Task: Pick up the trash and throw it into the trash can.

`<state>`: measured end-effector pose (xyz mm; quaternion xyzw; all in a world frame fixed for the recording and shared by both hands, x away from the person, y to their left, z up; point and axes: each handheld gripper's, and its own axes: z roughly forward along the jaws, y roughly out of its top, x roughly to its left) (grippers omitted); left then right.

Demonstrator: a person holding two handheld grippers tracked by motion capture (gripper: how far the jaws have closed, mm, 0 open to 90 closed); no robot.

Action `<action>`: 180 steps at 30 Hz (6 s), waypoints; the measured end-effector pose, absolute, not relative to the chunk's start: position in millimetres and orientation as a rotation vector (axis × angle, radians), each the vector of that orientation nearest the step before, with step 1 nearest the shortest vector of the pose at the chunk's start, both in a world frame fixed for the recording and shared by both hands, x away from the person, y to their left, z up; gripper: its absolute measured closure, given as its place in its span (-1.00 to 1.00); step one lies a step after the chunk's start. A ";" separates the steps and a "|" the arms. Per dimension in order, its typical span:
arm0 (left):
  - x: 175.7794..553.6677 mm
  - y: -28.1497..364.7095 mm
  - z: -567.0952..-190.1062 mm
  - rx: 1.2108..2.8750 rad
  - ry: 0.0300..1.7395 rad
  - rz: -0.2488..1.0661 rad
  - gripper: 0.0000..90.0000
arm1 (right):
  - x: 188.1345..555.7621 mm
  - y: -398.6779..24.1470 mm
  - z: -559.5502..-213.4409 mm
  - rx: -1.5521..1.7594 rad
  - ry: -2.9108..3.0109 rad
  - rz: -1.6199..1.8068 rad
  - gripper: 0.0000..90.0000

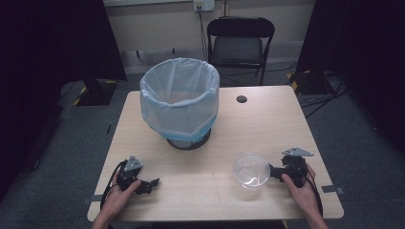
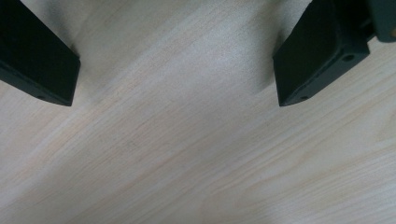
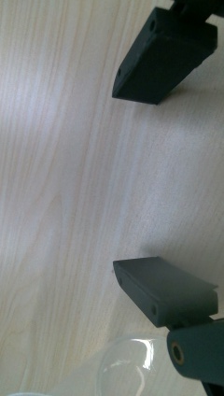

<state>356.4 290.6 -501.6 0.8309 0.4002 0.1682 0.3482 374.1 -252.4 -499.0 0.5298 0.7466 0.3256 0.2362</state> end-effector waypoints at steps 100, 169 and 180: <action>356.1 290.4 -501.5 2.154 1.043 0.437 -1.00 | 338.9 -177.0 -411.0 1.032 2.289 1.546 0.87; 356.4 290.6 -501.6 2.153 1.040 0.437 -1.00 | 417.7 -135.2 -227.5 0.801 1.810 2.059 0.87; 356.4 290.6 -501.6 2.153 1.040 0.436 -1.00 | 476.3 -99.4 -210.4 0.861 1.795 2.055 0.87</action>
